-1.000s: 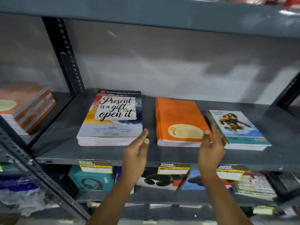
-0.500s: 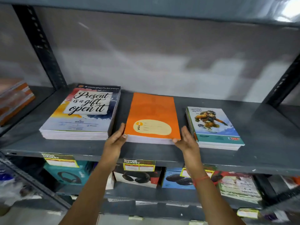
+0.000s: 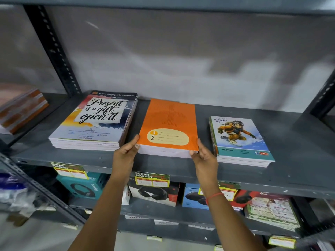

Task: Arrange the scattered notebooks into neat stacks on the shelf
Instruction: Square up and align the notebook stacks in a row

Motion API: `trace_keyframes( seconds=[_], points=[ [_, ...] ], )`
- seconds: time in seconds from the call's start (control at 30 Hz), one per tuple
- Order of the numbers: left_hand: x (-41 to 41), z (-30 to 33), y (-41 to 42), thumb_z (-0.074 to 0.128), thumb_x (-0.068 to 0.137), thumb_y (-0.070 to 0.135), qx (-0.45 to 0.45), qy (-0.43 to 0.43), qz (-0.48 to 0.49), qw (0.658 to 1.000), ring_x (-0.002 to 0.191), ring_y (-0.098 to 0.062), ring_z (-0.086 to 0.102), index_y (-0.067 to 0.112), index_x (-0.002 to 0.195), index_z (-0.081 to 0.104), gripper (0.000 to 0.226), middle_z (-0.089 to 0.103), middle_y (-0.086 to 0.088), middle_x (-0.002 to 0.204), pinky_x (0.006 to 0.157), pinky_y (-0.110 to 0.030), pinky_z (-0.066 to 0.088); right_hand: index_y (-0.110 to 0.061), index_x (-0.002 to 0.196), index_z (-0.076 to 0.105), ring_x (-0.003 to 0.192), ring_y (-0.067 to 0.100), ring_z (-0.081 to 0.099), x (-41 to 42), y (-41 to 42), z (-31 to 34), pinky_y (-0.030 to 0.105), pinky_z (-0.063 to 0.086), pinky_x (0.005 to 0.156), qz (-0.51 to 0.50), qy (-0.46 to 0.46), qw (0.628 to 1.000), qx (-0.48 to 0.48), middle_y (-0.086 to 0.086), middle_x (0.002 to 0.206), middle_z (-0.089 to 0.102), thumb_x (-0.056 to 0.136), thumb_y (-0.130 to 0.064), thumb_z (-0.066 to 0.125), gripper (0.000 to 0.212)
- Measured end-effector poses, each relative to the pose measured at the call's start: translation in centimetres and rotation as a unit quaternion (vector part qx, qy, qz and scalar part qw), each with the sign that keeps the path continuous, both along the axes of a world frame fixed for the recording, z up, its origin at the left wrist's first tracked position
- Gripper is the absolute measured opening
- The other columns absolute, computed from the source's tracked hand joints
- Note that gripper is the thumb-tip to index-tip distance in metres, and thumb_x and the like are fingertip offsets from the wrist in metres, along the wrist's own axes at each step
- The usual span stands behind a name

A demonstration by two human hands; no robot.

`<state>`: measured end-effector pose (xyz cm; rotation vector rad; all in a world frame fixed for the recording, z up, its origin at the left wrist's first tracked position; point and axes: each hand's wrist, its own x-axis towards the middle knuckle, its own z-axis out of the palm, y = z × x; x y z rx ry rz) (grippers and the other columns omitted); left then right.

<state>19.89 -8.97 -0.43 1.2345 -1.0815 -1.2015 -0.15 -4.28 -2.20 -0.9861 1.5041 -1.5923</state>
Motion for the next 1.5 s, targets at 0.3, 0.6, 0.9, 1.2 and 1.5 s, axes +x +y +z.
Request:
trace_keyframes(
  seconds=[0.3,0.6,0.9,1.2,1.5],
  points=[
    [-0.1,0.0,0.0,0.054,0.089,0.011,-0.004,-0.017,0.002,1.0,0.092,0.011,0.05,0.014,0.126,0.055,0.036,0.06,0.008,0.116,0.097,-0.02,0.034,-0.01,0.134,0.045,0.104,0.004,0.057,0.3,0.1,0.4,0.009,0.044,0.089,-0.013,-0.01,1.0,0.006,-0.006,0.122,0.058,0.086,-0.004,0.059,0.05],
    [-5.1,0.6,2.7,0.053,0.085,-0.004,-0.261,-0.225,0.078,0.936,0.128,-0.037,0.038,0.004,0.129,0.043,0.046,0.045,-0.017,0.132,0.11,-0.016,0.03,-0.01,0.125,0.057,0.105,0.005,0.056,-1.6,2.6,2.2,0.005,0.04,0.09,-0.1,0.093,0.991,-0.007,-0.01,0.113,0.057,0.087,-0.012,0.06,0.039],
    [-8.1,1.1,1.8,0.043,0.091,0.014,-0.253,-0.319,0.158,0.899,0.135,-0.043,0.03,-0.005,0.135,0.039,0.047,0.039,-0.028,0.143,0.11,-0.058,0.025,-0.01,0.116,0.065,0.07,0.003,0.065,-7.9,5.6,2.9,-0.003,0.045,0.064,-0.269,0.169,0.946,-0.058,0.008,0.1,0.071,0.088,-0.008,0.057,0.028],
    [-2.7,-0.2,0.2,0.048,0.091,-0.001,-0.081,-0.096,0.082,0.989,0.116,-0.01,0.043,-0.003,0.131,0.047,0.04,0.048,-0.009,0.135,0.098,-0.015,0.037,-0.018,0.141,0.036,0.094,0.01,0.053,-0.8,1.5,1.6,0.015,0.04,0.081,0.021,0.271,0.962,0.011,0.014,0.122,0.063,0.091,-0.02,0.054,0.054],
    [-1.2,-1.2,-0.2,0.056,0.086,-0.002,-0.053,-0.063,0.07,0.994,0.097,0.014,0.053,0.005,0.125,0.053,0.04,0.051,0.003,0.126,0.078,0.006,0.039,-0.016,0.131,0.051,0.104,0.018,0.067,0.2,0.8,0.4,0.021,0.049,0.088,-0.062,0.284,0.957,-0.01,0.005,0.121,0.067,0.086,-0.016,0.061,0.046]
  ],
)
